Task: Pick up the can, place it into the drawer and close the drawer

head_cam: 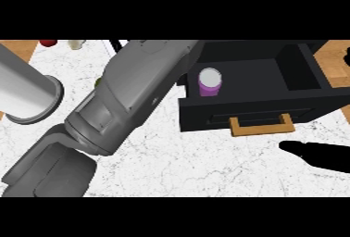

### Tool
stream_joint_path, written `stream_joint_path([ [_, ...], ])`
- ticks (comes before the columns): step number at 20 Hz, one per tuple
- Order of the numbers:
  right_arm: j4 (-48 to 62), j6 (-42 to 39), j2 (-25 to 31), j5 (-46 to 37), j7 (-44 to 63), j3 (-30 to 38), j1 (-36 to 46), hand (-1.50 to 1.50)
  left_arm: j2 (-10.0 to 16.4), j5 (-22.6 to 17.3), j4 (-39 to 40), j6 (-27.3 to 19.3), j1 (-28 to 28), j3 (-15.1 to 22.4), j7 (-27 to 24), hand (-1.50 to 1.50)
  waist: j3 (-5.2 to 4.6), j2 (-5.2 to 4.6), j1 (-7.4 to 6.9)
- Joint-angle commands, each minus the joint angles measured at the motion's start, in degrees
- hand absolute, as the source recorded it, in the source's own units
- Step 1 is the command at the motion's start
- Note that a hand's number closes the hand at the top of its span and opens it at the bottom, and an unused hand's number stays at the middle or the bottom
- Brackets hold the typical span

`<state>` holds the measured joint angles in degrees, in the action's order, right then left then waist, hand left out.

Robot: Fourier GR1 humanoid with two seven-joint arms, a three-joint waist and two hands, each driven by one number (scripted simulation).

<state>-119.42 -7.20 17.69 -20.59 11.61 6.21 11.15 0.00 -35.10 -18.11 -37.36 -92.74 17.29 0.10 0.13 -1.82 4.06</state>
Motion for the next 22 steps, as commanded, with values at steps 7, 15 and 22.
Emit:
stream_joint_path([
  [7,20.52,6.00,0.41,-18.77,-8.35,-9.91,7.79,-1.50,0.00,0.39,1.35,-0.81,-2.40,1.36,0.63,-1.50,0.01,0.68,-2.91],
  [15,35.47,13.06,-2.44,-31.44,-9.01,-15.51,14.48,-1.50,1.32,0.78,1.89,2.85,-1.69,-1.19,0.68,-1.50,-0.07,1.13,-3.89],
  [22,58.23,25.40,-6.73,-36.17,-14.47,-12.94,23.82,-1.50,4.47,1.73,-1.71,4.64,1.85,-1.39,1.10,-1.50,-0.08,1.24,-6.10],
])
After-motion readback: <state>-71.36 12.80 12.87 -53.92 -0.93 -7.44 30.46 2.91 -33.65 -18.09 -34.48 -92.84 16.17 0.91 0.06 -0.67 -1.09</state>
